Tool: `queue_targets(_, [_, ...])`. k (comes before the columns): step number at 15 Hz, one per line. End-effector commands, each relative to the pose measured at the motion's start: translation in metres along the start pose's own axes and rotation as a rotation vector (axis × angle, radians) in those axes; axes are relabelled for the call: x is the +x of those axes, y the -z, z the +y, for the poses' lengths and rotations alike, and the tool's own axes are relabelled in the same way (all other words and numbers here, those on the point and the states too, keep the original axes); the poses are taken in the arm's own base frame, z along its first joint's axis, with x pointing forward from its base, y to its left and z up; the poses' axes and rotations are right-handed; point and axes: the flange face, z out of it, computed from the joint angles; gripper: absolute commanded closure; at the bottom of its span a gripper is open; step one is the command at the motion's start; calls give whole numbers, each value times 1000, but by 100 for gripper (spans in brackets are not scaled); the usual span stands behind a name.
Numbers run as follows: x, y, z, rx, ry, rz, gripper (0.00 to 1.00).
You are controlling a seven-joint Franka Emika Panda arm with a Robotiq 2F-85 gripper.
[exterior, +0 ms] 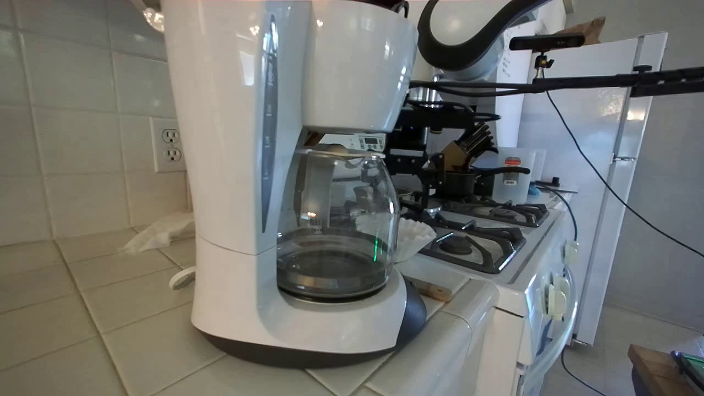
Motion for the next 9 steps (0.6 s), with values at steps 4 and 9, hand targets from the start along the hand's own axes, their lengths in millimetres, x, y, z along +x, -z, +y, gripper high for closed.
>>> queue_targets(4, [23, 10, 46, 40, 34, -103, 0])
queue_targets(9, [16, 14, 63, 83, 49, -155, 0])
